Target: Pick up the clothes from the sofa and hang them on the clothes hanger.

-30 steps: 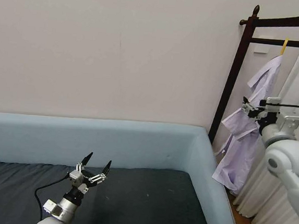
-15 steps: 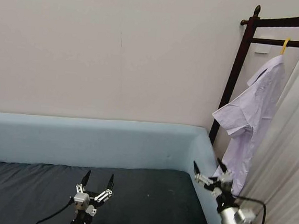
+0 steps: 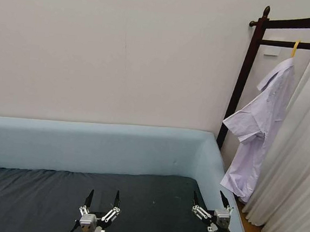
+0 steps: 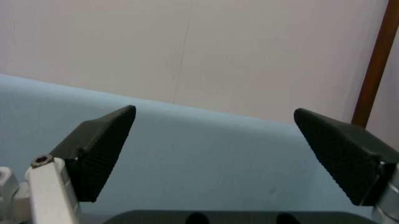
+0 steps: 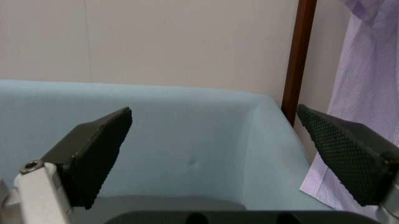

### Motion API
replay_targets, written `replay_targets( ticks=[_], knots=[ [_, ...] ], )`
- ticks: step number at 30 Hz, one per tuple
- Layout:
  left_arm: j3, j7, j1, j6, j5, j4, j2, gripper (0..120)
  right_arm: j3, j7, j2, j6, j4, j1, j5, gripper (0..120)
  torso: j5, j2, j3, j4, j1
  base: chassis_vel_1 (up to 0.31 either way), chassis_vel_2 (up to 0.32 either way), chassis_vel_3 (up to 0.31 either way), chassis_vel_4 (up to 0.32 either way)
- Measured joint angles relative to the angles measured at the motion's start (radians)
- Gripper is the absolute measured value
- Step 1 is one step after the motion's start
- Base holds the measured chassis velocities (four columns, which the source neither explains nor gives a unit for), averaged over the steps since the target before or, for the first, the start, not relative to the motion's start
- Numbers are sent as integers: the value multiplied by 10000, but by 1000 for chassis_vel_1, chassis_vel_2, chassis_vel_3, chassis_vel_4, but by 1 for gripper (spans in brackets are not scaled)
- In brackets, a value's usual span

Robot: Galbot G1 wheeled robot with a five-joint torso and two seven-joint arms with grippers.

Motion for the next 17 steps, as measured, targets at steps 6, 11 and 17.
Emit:
replay_targets(
  ticks=[6, 11, 17],
  knots=[
    [11, 6, -18, 0, -30, 2, 26, 100, -13, 11, -36, -31, 0, 35, 47, 100, 0, 0, 0, 0, 0, 0, 0, 0, 0],
    [17, 16, -29, 2, -50, 9, 41, 100, -21, 18, -56, -57, 1, 58, 74, 100, 0, 0, 0, 0, 0, 0, 0, 0, 0],
    [22, 23, -34, 3, -58, 12, 47, 100, -25, 22, -66, -69, 1, 67, 86, 100, 1, 0, 0, 0, 1, 0, 0, 0, 0]
  ],
)
